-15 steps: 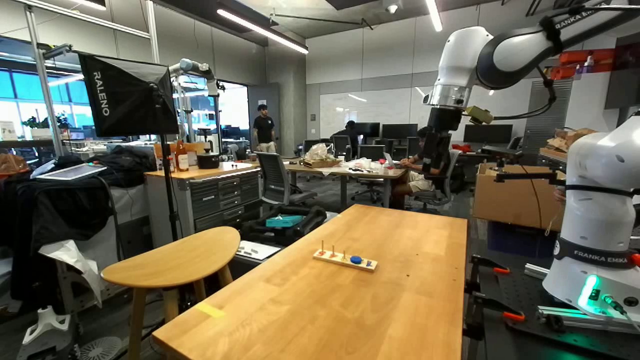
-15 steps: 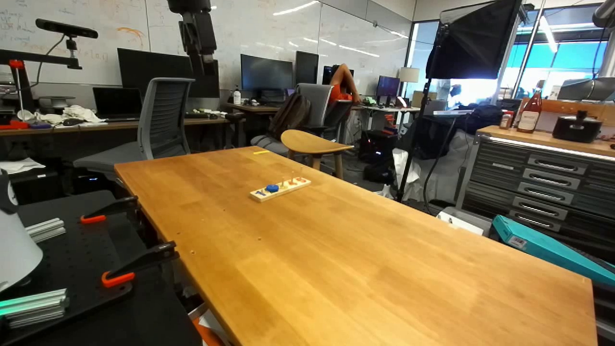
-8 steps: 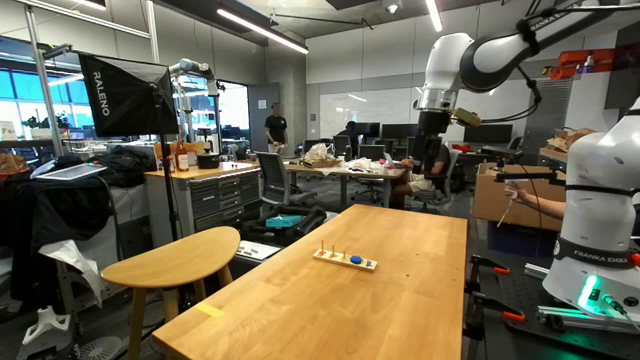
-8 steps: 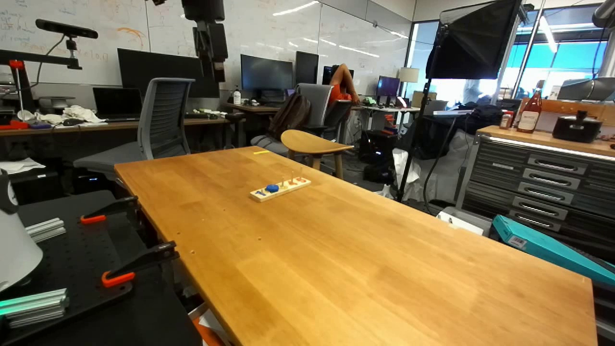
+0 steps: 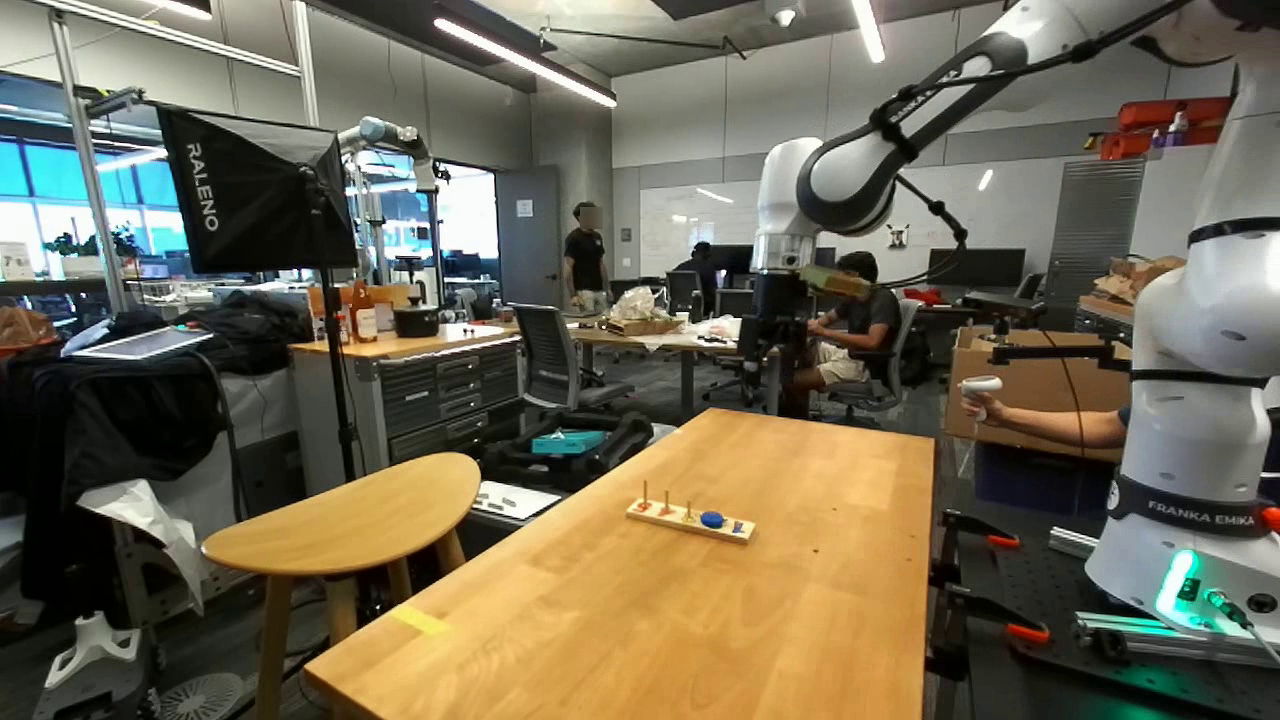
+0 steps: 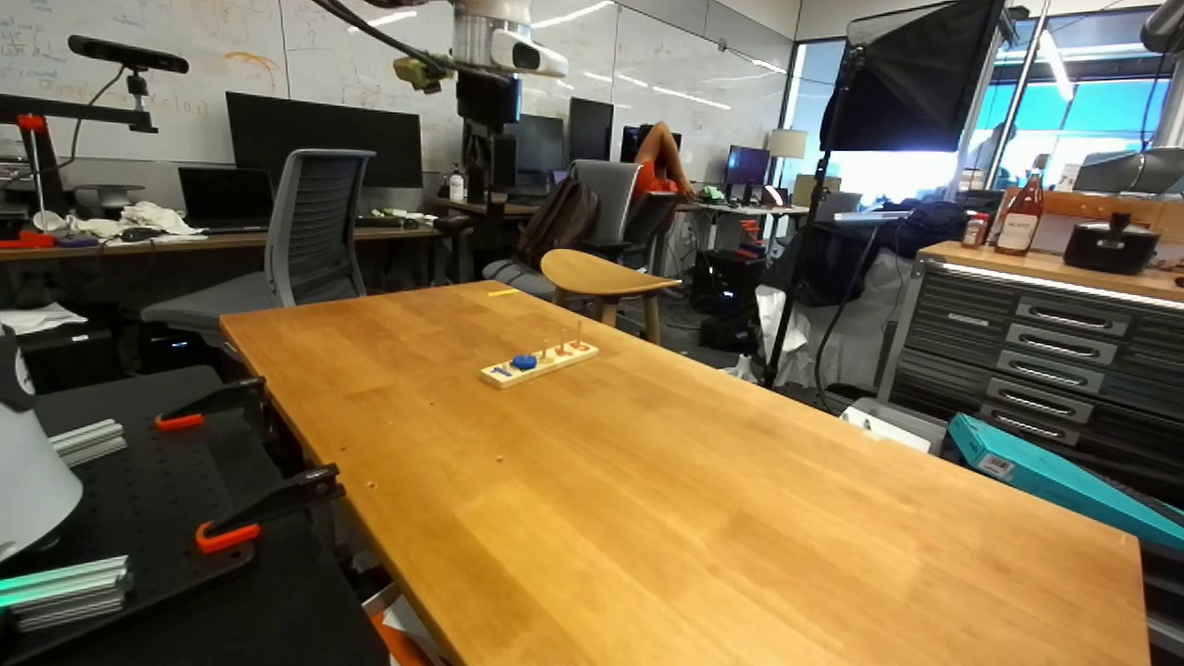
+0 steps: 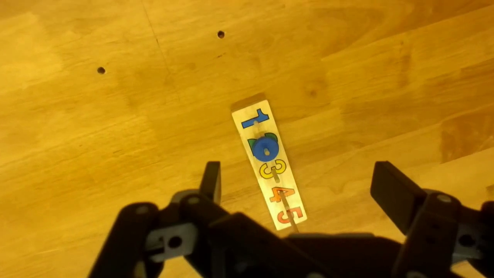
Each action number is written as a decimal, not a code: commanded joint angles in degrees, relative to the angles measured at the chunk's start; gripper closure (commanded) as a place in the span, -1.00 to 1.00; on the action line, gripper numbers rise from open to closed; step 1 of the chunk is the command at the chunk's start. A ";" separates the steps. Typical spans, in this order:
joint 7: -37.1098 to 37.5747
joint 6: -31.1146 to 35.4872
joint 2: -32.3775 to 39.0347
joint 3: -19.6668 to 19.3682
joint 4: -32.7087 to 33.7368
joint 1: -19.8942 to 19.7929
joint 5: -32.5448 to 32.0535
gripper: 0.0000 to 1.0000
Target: Remove the disc from the wooden rack and put it on the table
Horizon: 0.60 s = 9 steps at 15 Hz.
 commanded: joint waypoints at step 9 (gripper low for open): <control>5.18 7.98 22.64 -1.33 10.52 2.60 -4.45 -1.00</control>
